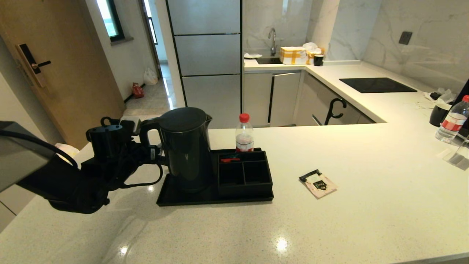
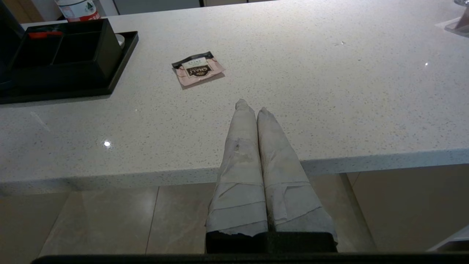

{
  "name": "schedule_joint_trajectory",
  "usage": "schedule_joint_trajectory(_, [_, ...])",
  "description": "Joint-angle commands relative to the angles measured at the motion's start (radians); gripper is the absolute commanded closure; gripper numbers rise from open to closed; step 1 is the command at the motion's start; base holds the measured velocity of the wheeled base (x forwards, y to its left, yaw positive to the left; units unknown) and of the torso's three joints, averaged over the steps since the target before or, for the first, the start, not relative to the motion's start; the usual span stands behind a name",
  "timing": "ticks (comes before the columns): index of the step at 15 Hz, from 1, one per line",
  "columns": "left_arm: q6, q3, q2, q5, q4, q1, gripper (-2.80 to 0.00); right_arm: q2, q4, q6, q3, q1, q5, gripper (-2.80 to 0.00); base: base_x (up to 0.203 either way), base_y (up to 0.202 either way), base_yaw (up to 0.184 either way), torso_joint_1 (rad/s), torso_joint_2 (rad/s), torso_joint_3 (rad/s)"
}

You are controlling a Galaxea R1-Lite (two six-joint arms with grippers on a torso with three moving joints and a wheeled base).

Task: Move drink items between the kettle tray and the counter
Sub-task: Return the tea bag to its original position

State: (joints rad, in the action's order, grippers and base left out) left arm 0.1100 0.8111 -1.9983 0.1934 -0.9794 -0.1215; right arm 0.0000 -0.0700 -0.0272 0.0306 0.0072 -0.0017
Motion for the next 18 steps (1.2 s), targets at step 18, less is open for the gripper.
schedule_joint_trajectory(18, [-0.003,-0.247,0.287,0.002,-0.005,0.000,-2.80,0.002,-0.001,0.000,0.000,0.000,0.000,0.00,0.000,0.000,0.000,0.000,0.00,0.000])
